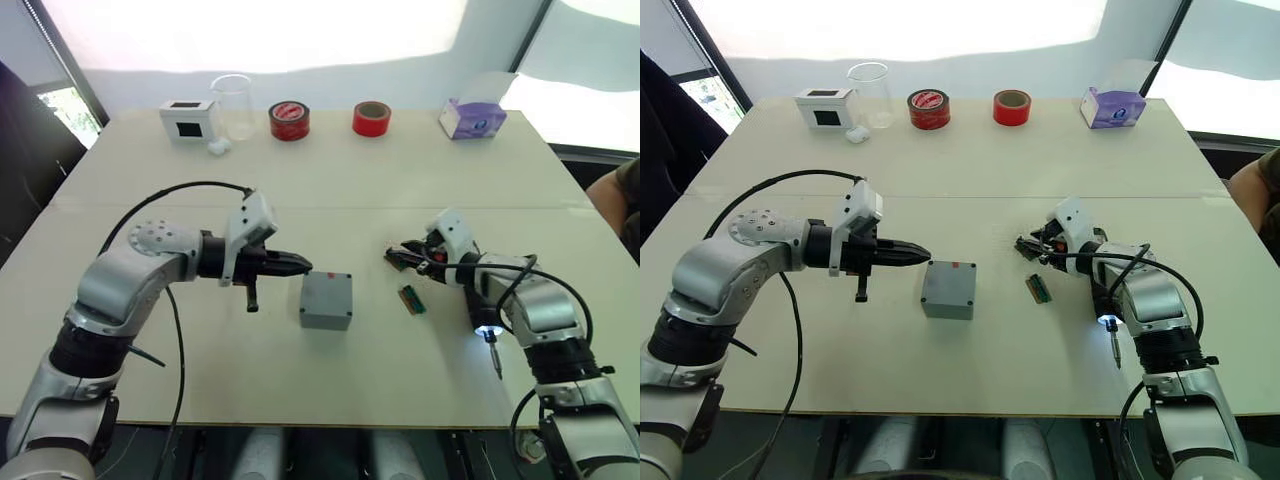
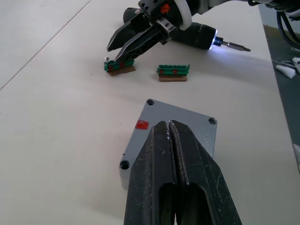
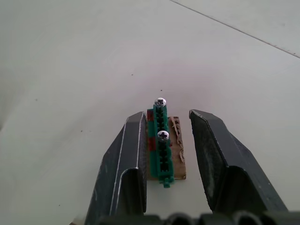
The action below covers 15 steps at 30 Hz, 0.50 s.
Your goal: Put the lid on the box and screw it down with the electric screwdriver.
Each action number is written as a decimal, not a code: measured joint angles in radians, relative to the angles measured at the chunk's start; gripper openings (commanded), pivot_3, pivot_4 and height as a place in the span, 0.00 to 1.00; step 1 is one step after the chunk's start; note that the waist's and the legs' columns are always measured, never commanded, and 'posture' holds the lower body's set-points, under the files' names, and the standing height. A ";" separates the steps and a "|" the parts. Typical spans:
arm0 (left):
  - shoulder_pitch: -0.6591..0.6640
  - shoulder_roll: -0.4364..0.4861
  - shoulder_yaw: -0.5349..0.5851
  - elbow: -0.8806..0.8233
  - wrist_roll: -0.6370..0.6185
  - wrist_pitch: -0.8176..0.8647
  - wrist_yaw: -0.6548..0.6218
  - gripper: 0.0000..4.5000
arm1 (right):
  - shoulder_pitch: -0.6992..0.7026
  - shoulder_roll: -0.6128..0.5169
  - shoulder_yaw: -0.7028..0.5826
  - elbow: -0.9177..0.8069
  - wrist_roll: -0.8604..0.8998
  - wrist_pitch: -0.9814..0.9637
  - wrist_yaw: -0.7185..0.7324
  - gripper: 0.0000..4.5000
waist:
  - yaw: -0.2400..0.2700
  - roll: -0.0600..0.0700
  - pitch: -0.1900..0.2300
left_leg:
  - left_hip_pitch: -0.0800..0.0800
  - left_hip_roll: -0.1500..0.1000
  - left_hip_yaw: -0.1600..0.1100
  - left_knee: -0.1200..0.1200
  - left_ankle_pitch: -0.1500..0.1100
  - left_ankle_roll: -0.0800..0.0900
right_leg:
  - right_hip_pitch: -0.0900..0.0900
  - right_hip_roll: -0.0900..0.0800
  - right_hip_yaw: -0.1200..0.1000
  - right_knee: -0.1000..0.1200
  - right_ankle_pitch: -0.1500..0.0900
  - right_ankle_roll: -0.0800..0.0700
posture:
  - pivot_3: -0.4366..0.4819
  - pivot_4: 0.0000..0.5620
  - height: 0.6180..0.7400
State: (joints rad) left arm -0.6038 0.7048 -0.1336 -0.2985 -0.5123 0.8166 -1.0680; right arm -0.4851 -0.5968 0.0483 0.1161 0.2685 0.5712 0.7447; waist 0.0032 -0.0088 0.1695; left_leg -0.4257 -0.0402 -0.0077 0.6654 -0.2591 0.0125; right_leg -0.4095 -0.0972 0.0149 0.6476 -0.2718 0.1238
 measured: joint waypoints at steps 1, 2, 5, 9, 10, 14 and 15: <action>0.000 0.000 0.000 0.000 0.000 0.000 0.001 0.00 | 0.000 -0.001 0.000 -0.002 0.000 0.007 0.006 0.30 | 0.000 0.000 0.000 | 0.000 0.000 0.000 0.000 0.000 0.000 | 0.000 0.000 0.000 0.000 0.000 0.000 | 0.48 0.27 1.00; 0.000 0.000 0.000 0.000 0.000 0.000 0.002 0.00 | 0.000 -0.003 0.000 -0.005 0.000 0.014 0.010 0.30 | 0.000 0.000 0.000 | 0.000 0.000 0.000 0.000 0.000 0.000 | 0.000 0.000 0.000 0.000 0.000 0.000 | 0.48 0.27 1.00; 0.000 0.000 0.000 0.000 0.000 0.000 0.004 0.00 | 0.005 -0.005 0.000 -0.019 0.001 0.027 0.012 0.30 | 0.001 0.000 0.000 | 0.000 0.000 0.000 0.000 0.000 0.000 | 0.000 0.000 0.000 0.000 0.000 0.000 | 0.48 0.27 1.00; 0.001 0.000 -0.001 0.000 0.000 -0.001 0.004 0.00 | 0.009 -0.005 -0.002 -0.029 0.002 0.038 0.010 0.30 | 0.000 0.000 0.000 | 0.000 0.000 0.000 0.000 0.000 0.000 | 0.000 0.000 0.000 0.000 0.000 0.000 | 0.48 0.27 1.00; 0.001 0.000 -0.003 0.000 0.001 -0.003 0.004 0.00 | 0.009 -0.004 -0.004 -0.031 0.004 0.042 0.009 0.30 | 0.001 0.000 0.000 | 0.000 0.000 0.000 0.000 0.000 0.000 | 0.000 0.000 0.000 0.000 0.000 0.000 | 0.48 0.27 1.00; 0.001 0.000 -0.011 0.001 0.003 -0.011 0.004 0.00 | 0.012 -0.004 -0.015 -0.034 0.010 0.055 0.008 0.30 | 0.001 0.000 0.000 | 0.000 0.000 0.000 0.000 0.000 0.000 | 0.000 0.000 0.000 0.000 0.000 0.000 | 0.48 0.27 1.00; 0.001 0.000 -0.011 0.001 0.003 -0.015 0.004 0.00 | 0.014 -0.004 -0.019 -0.038 0.012 0.059 0.007 0.30 | 0.001 0.000 0.000 | 0.000 0.000 0.000 0.000 0.000 0.000 | 0.000 0.000 0.000 0.000 0.000 0.000 | 0.48 0.27 1.00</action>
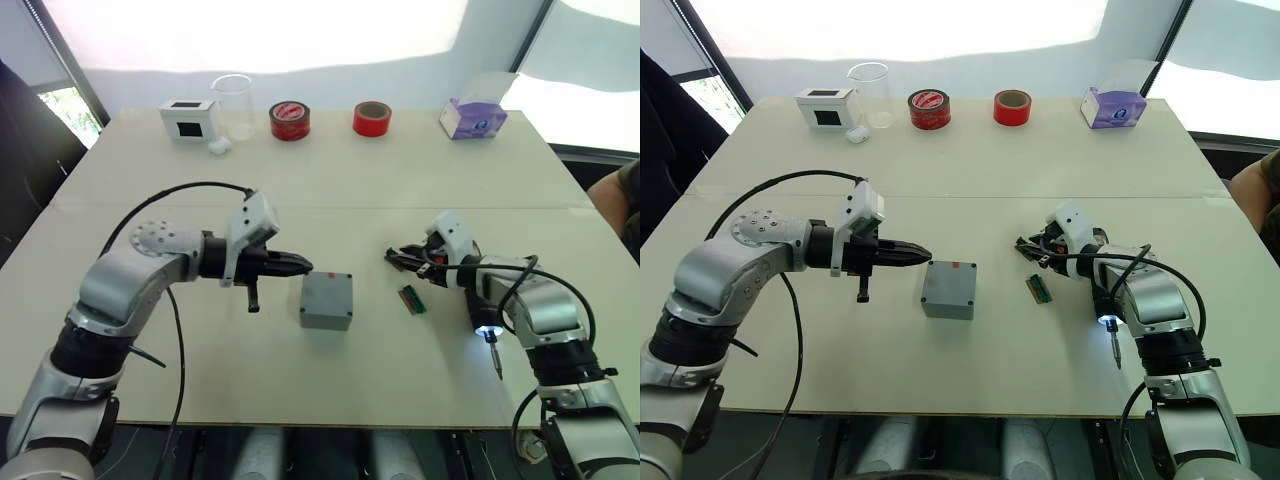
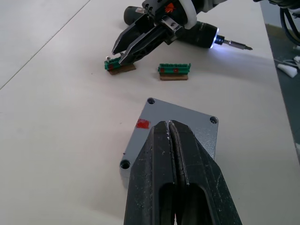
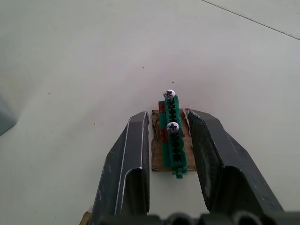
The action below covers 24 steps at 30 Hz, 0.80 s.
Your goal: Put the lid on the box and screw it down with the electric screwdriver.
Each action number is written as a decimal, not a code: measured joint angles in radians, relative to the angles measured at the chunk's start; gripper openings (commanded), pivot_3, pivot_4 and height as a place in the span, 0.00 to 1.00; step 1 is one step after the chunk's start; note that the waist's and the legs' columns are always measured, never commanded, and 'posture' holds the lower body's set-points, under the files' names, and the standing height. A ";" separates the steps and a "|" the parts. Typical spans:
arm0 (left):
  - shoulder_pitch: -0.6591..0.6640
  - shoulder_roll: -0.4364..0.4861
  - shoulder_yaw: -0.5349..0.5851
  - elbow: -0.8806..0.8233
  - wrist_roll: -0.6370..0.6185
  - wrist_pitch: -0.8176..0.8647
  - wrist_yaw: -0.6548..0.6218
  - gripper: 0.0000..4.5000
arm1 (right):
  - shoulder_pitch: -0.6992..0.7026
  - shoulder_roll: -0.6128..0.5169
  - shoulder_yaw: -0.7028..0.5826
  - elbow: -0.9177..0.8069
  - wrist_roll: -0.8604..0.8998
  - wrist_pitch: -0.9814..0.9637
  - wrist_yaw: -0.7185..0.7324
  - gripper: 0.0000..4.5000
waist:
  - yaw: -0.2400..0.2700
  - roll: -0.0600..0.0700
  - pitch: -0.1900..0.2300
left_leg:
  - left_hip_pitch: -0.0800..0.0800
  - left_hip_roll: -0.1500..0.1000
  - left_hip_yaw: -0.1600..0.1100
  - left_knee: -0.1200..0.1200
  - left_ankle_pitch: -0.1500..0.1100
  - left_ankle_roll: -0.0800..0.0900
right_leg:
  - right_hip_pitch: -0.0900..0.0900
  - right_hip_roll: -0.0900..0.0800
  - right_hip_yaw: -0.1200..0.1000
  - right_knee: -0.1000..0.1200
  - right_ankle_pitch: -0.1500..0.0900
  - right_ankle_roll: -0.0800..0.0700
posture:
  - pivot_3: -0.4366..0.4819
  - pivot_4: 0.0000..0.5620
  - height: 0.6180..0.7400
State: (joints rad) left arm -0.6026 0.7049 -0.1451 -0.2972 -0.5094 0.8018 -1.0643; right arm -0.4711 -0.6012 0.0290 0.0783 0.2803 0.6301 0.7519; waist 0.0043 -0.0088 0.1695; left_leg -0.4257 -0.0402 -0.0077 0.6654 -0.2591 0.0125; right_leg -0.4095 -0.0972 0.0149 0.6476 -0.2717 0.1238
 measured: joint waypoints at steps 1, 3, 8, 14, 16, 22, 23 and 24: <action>0.000 0.000 0.000 0.000 0.000 -0.003 0.000 0.00 | 0.003 0.000 -0.004 -0.005 0.002 0.005 -0.001 0.30 | 0.000 0.000 0.000 | 0.000 0.000 0.000 0.000 0.000 0.000 | 0.000 0.000 0.000 0.000 0.000 0.000 | 0.48 0.27 1.00; 0.000 0.001 -0.001 0.001 0.001 -0.004 -0.001 0.00 | 0.006 0.000 -0.007 -0.011 0.008 0.013 -0.002 0.30 | -0.001 0.000 0.000 | 0.000 0.000 0.000 0.000 0.000 0.000 | 0.000 0.000 0.000 0.000 0.000 0.000 | 0.48 0.27 1.00; 0.000 0.002 -0.009 0.002 0.007 -0.005 -0.002 0.00 | 0.022 0.000 -0.008 -0.022 0.010 0.021 -0.009 0.30 | 0.000 0.000 0.000 | 0.000 0.000 0.000 0.000 0.000 0.000 | 0.000 0.000 0.000 0.000 0.000 0.000 | 0.48 0.27 1.00; 0.000 0.002 -0.010 0.004 0.009 -0.008 -0.003 0.00 | 0.024 0.000 -0.008 -0.036 0.019 0.023 -0.014 0.30 | 0.000 0.000 0.000 | 0.000 0.000 0.000 0.000 0.000 0.000 | 0.000 0.000 0.000 0.000 0.000 0.000 | 0.48 0.27 1.00; 0.000 0.002 -0.012 0.004 0.010 -0.010 -0.003 0.00 | 0.024 0.001 -0.009 -0.036 0.019 0.023 -0.020 0.17 | 0.000 0.000 0.000 | 0.000 0.000 0.000 0.000 0.000 0.000 | 0.000 0.000 0.000 0.000 0.000 0.000 | 0.48 0.27 1.00; 0.010 0.002 -0.030 0.005 0.020 -0.022 -0.004 0.00 | 0.024 0.002 -0.009 -0.036 0.019 0.023 -0.022 0.01 | 0.000 0.000 0.000 | 0.000 0.000 0.000 0.000 0.000 0.000 | 0.000 0.000 0.000 0.000 0.000 0.000 | 0.48 0.27 1.00; 0.010 0.003 -0.030 0.005 0.020 -0.023 -0.004 0.00 | 0.024 0.002 -0.009 -0.036 0.019 0.023 -0.023 0.01 | 0.000 0.000 0.000 | 0.000 0.000 0.000 0.000 0.000 0.000 | 0.000 0.000 0.000 0.000 0.000 0.000 | 0.48 0.27 1.00; 0.010 0.003 -0.030 0.005 0.020 -0.024 -0.004 0.00 | 0.024 0.002 -0.009 -0.036 0.019 0.023 -0.024 0.01 | 0.000 0.000 0.000 | 0.000 0.000 0.000 0.000 0.000 0.000 | 0.000 0.000 0.000 0.000 0.000 0.000 | 0.48 0.27 1.00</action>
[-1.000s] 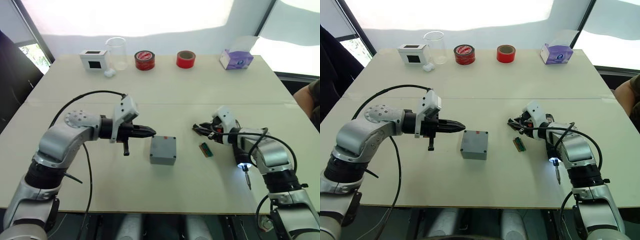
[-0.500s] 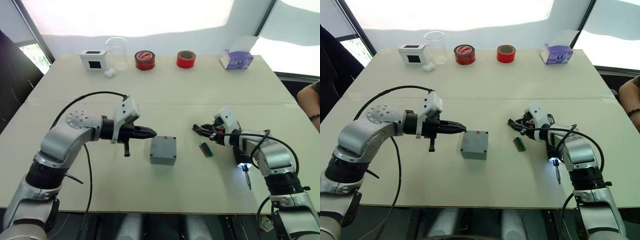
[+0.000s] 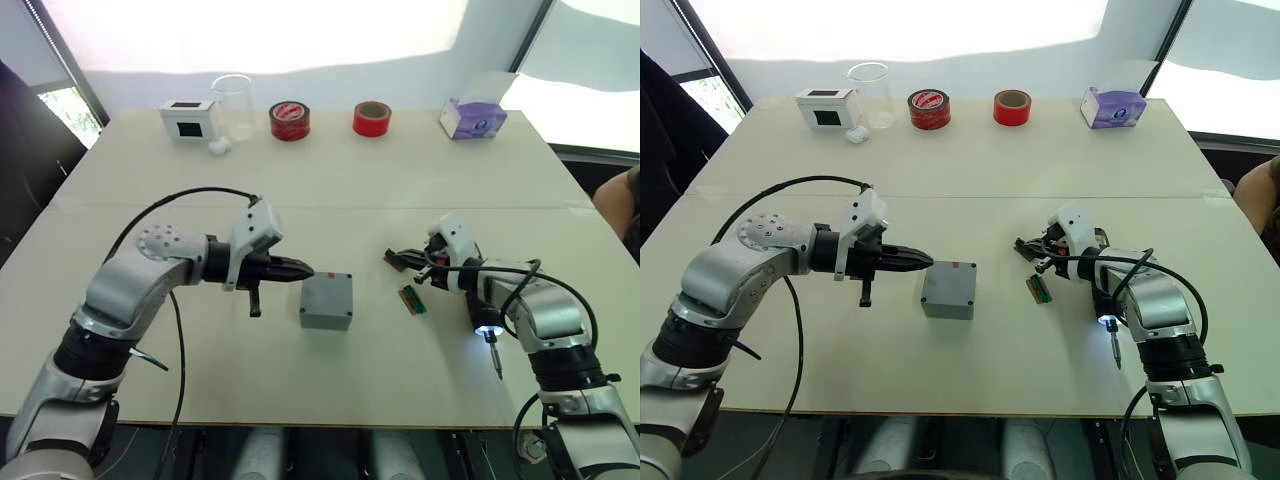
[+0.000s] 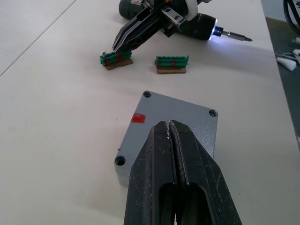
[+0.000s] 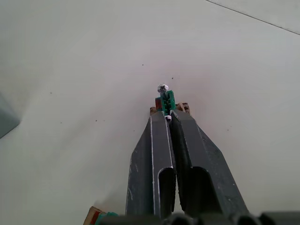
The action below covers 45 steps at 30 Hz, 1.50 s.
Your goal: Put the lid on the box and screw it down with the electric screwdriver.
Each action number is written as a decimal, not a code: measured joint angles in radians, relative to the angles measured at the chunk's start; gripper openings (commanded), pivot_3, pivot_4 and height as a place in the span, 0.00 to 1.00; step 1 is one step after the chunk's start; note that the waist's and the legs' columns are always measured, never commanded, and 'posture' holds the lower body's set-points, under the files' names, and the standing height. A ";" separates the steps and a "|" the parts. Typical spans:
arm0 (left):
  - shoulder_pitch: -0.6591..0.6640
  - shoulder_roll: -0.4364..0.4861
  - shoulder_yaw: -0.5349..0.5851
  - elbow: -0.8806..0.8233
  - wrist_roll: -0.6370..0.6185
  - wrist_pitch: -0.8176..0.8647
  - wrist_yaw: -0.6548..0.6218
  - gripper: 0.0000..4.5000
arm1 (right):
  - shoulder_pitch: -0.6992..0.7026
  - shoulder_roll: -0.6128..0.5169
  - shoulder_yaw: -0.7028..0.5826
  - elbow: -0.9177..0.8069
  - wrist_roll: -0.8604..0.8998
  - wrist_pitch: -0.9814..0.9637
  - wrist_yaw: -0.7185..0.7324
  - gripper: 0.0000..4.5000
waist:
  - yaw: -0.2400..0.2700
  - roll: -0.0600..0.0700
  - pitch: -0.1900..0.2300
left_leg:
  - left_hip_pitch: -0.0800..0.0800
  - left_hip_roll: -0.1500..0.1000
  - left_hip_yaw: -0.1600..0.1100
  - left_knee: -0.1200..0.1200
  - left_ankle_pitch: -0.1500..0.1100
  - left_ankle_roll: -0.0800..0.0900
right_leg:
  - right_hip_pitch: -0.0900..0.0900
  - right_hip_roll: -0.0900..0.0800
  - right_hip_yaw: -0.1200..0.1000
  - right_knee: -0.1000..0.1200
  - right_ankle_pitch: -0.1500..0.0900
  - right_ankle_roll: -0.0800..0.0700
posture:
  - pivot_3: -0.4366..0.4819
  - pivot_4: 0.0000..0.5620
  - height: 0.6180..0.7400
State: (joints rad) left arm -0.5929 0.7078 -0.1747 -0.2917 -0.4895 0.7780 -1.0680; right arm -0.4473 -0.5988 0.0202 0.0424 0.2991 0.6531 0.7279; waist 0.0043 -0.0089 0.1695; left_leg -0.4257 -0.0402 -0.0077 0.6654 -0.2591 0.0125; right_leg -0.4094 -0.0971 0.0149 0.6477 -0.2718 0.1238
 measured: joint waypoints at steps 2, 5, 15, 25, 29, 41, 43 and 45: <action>0.000 0.000 0.000 0.000 0.000 0.000 0.000 0.00 | 0.000 0.000 0.000 0.000 0.000 0.000 -0.007 0.01 | 0.000 0.000 0.000 | 0.000 0.000 0.000 0.000 0.000 0.000 | 0.000 0.000 0.000 0.000 0.000 0.000 | 0.48 0.27 1.00; 0.000 0.000 0.000 0.000 0.000 -0.001 0.000 0.00 | 0.000 0.000 -0.012 -0.001 0.002 0.003 -0.016 0.01 | 0.000 0.000 0.000 | 0.000 0.000 0.000 0.000 0.000 0.000 | 0.000 0.000 0.000 0.000 0.000 0.000 | 0.48 0.27 1.00; 0.002 0.000 0.000 0.016 0.000 -0.002 0.000 0.00 | 0.024 -0.009 -0.063 -0.108 0.049 0.059 -0.018 0.01 | 0.002 0.000 0.000 | 0.000 0.000 0.000 0.000 0.000 0.000 | 0.000 0.000 0.000 0.000 0.000 0.000 | 0.48 0.27 1.00; 0.043 0.084 0.015 0.054 0.000 -0.020 -0.040 0.00 | 0.059 0.011 -0.054 -0.415 0.187 0.196 -0.004 0.01 | -0.009 0.000 0.000 | 0.000 0.001 -0.001 0.000 0.000 0.000 | 0.000 0.000 0.000 0.000 0.000 0.000 | 0.48 0.27 1.00; 0.053 0.091 0.019 0.057 0.001 -0.029 -0.048 0.00 | 0.069 0.045 0.015 -0.456 0.198 0.215 -0.027 0.01 | -0.007 0.000 0.000 | 0.000 0.000 -0.001 0.000 0.000 0.000 | 0.001 0.000 0.000 0.000 0.000 0.000 | 0.48 0.27 1.00; 0.075 0.085 0.021 0.036 -0.001 -0.022 -0.028 0.00 | 0.079 0.051 0.050 -0.450 0.198 0.214 -0.042 0.01 | -0.015 0.000 0.000 | 0.000 0.000 -0.001 0.000 0.000 0.000 | 0.000 0.000 0.000 0.000 0.000 0.000 | 0.48 0.27 1.00; 0.075 0.080 0.021 0.035 -0.001 -0.022 -0.022 0.00 | 0.073 0.058 0.050 -0.450 0.199 0.214 -0.043 0.01 | -0.015 0.000 0.000 | 0.000 0.000 -0.001 0.000 0.000 0.000 | 0.000 0.000 0.000 0.000 0.000 0.000 | 0.48 0.27 1.00; 0.075 0.075 0.021 0.035 -0.001 -0.022 -0.021 0.00 | 0.071 0.063 0.054 -0.450 0.201 0.214 -0.044 0.01 | -0.015 0.000 0.000 | 0.000 0.000 -0.001 0.000 0.000 0.000 | 0.000 0.000 0.000 0.000 0.000 0.000 | 0.48 0.27 1.00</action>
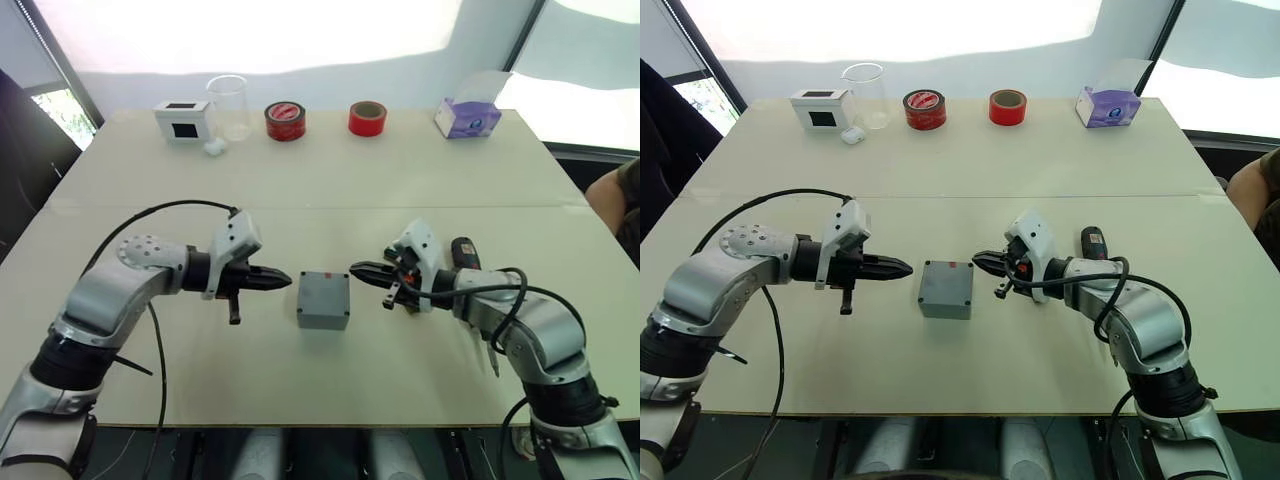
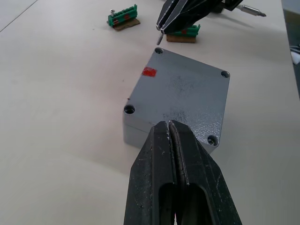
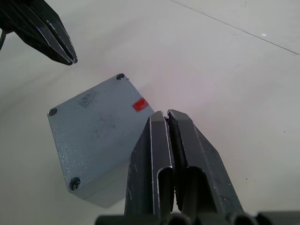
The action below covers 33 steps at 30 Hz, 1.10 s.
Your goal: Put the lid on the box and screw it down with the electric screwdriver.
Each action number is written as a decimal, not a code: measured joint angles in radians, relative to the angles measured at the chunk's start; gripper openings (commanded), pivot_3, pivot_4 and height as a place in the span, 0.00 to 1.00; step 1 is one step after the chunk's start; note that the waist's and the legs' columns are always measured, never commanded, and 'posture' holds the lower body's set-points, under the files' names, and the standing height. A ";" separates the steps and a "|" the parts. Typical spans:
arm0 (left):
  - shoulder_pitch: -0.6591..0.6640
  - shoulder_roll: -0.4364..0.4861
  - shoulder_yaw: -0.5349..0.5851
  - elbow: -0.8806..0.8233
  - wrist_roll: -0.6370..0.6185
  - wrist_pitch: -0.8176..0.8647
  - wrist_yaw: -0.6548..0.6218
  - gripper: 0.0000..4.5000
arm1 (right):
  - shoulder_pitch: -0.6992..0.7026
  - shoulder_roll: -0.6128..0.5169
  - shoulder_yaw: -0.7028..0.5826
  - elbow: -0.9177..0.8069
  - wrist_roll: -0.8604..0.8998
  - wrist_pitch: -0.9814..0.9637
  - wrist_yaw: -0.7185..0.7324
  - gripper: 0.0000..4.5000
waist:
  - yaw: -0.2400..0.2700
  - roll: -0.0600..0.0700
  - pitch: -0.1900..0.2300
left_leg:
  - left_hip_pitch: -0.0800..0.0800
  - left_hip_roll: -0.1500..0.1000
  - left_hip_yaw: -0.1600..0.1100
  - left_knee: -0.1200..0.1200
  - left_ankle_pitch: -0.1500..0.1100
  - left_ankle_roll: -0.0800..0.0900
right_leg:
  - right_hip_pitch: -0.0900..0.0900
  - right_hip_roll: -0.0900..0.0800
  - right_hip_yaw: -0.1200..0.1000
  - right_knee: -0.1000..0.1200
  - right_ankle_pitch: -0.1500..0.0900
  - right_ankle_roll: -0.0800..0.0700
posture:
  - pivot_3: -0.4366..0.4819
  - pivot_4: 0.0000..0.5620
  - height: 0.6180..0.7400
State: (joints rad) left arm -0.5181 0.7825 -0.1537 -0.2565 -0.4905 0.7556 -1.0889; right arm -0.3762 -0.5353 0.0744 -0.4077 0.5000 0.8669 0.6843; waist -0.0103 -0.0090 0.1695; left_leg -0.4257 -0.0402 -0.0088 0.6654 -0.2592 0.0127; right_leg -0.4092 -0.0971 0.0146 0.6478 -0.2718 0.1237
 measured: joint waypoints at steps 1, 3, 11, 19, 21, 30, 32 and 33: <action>0.000 0.000 0.000 0.000 0.000 0.000 0.000 0.00 | 0.000 0.001 0.001 0.000 0.001 0.000 0.000 0.01 | 0.000 0.000 0.000 | 0.000 0.000 0.000 0.000 0.000 0.000 | 0.000 0.000 0.000 0.000 0.000 0.000 | 0.48 0.27 1.00; 0.000 -0.001 0.000 0.002 0.002 -0.002 0.000 0.00 | 0.000 0.005 0.006 0.000 0.001 0.000 -0.001 0.01 | 0.000 0.000 0.000 | 0.000 0.000 0.000 0.000 0.000 0.000 | 0.000 0.000 0.000 0.000 0.000 0.000 | 0.48 0.27 1.00; 0.000 -0.002 -0.015 0.027 0.025 -0.030 -0.013 0.00 | 0.000 0.004 0.020 0.000 -0.001 0.000 -0.001 0.01 | 0.000 0.000 0.000 | 0.000 0.000 0.000 0.000 0.000 0.000 | 0.000 0.000 0.000 0.000 0.000 0.000 | 0.48 0.27 1.00; 0.000 -0.003 -0.015 0.031 0.028 -0.044 -0.017 0.00 | 0.000 0.004 0.031 0.018 -0.014 -0.003 -0.001 0.01 | 0.000 0.000 0.000 | 0.000 0.000 0.000 0.000 0.000 0.000 | 0.000 0.000 0.000 0.000 0.000 0.000 | 0.48 0.27 1.00; 0.004 -0.004 -0.015 0.032 0.029 -0.046 -0.017 0.00 | 0.000 0.003 0.039 0.026 -0.025 -0.006 -0.001 0.01 | 0.000 0.000 0.000 | 0.000 0.000 0.000 0.000 0.000 0.000 | 0.000 0.000 0.000 0.000 0.000 0.000 | 0.48 0.27 1.00; 0.013 -0.008 -0.015 0.032 0.029 -0.048 -0.016 0.00 | 0.000 0.003 0.044 0.030 -0.036 -0.025 0.003 0.06 | 0.000 0.000 0.000 | 0.000 0.000 0.000 0.000 0.000 0.000 | 0.000 0.000 0.000 0.000 0.000 0.000 | 0.48 0.27 1.00; 0.013 -0.009 -0.015 0.032 0.029 -0.049 -0.016 0.00 | 0.000 0.003 0.050 0.030 -0.043 -0.027 0.005 0.16 | 0.000 0.000 0.000 | 0.000 0.000 0.000 0.000 0.000 0.000 | 0.000 0.000 0.000 0.000 0.000 0.000 | 0.48 0.27 1.00; 0.013 -0.009 -0.015 0.032 0.029 -0.050 -0.016 0.00 | 0.000 0.001 0.051 0.030 -0.045 -0.027 0.007 0.25 | 0.000 0.000 0.000 | 0.000 0.000 0.000 0.000 0.000 0.000 | 0.000 0.000 0.000 0.000 0.000 0.000 | 0.48 0.27 1.00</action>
State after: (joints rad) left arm -0.5055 0.7734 -0.1692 -0.2242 -0.4614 0.7051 -1.1046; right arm -0.3761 -0.5341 0.1255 -0.3779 0.4550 0.8397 0.6912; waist -0.0102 -0.0090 0.1695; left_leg -0.4256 -0.0402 -0.0088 0.6654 -0.2592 0.0127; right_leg -0.4093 -0.0971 0.0146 0.6478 -0.2718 0.1237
